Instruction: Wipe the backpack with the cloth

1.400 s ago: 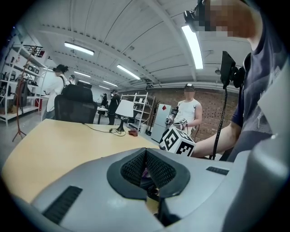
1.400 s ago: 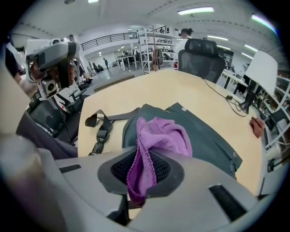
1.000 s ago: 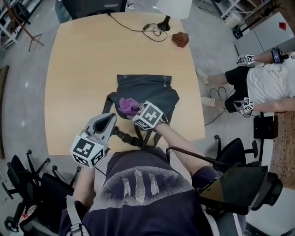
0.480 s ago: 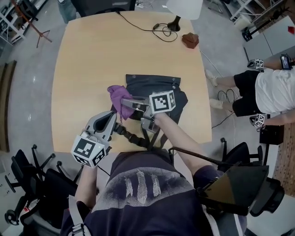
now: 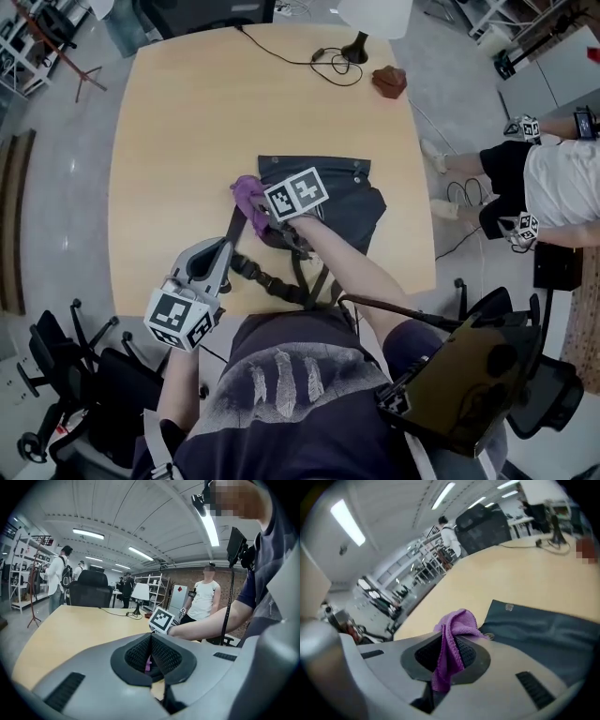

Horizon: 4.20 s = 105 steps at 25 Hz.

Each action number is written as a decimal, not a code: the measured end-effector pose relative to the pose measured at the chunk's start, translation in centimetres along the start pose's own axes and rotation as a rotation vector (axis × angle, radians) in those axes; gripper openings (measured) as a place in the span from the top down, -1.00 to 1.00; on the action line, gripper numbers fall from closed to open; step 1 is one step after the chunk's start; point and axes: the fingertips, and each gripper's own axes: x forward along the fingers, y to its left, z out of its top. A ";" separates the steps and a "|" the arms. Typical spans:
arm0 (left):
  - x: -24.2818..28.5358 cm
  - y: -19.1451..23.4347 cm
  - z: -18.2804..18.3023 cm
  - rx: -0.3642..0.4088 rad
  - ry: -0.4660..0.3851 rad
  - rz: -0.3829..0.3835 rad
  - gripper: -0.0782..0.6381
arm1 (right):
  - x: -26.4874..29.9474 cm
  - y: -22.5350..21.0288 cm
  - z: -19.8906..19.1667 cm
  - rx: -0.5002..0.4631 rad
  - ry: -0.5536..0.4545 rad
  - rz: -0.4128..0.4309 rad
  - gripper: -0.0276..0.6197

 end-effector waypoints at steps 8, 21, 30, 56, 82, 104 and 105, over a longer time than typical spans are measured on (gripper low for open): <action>1.5 -1.3 0.2 0.006 0.005 -0.046 0.76 | -1.9 -4.7 -1.0 -0.424 0.270 -0.272 0.82; 2.8 -2.8 0.2 0.024 0.028 -0.078 0.76 | -6.1 -8.1 -1.9 -0.401 0.234 -0.330 0.82; 4.5 -4.6 0.6 0.046 0.040 -0.128 0.76 | -11.6 -14.4 -4.2 -0.316 0.252 -0.442 0.82; 8.4 -8.8 2.9 0.120 0.061 -0.153 0.76 | -25.9 -24.9 -6.0 -0.217 0.221 -0.692 0.82; 4.1 -0.1 -1.0 -0.032 0.045 -0.011 0.76 | -12.7 -19.8 -2.0 -0.300 0.311 -0.524 0.82; -0.4 4.4 -1.8 -0.069 0.035 0.063 0.76 | 0.7 -9.0 1.5 -0.376 0.319 -0.267 0.82; -0.6 4.6 -1.8 -0.068 0.037 0.063 0.76 | 1.0 -8.5 1.6 -0.379 0.316 -0.255 0.82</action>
